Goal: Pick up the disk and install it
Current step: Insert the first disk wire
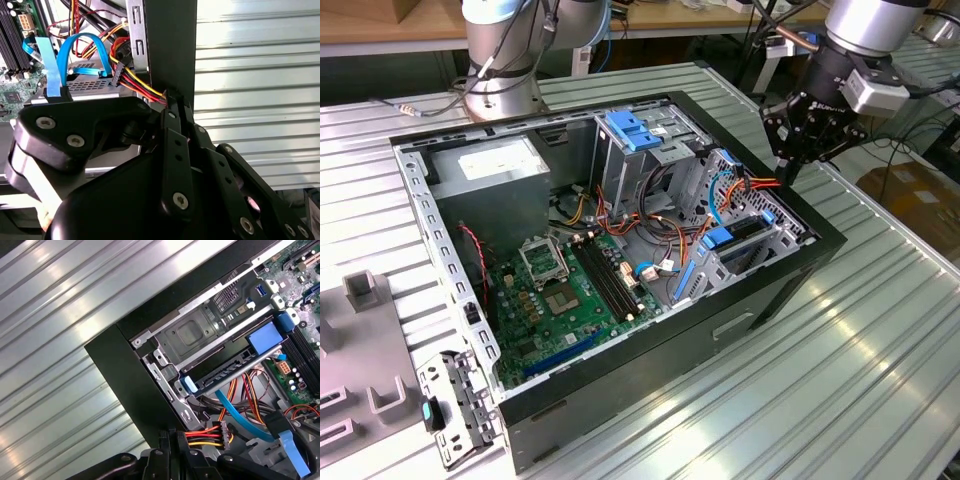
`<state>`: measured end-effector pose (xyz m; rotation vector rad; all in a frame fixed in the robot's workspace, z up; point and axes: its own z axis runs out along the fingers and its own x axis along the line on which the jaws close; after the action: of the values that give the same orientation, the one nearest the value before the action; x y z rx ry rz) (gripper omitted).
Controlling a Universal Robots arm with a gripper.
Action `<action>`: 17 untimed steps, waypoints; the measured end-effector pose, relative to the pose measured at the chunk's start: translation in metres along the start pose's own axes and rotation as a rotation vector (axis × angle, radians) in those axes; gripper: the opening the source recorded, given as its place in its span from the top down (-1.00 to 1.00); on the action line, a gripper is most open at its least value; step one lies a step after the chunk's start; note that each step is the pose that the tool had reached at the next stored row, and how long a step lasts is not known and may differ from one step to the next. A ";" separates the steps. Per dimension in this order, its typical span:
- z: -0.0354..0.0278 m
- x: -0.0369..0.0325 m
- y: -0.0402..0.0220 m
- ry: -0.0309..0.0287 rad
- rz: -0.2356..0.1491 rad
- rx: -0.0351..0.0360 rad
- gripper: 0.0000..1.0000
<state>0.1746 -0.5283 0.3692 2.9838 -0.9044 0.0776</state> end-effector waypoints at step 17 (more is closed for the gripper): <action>-0.0013 -0.0028 0.0021 -0.0005 0.063 -0.0034 0.66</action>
<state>0.1711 -0.5285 0.3704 2.9524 -0.9975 0.0765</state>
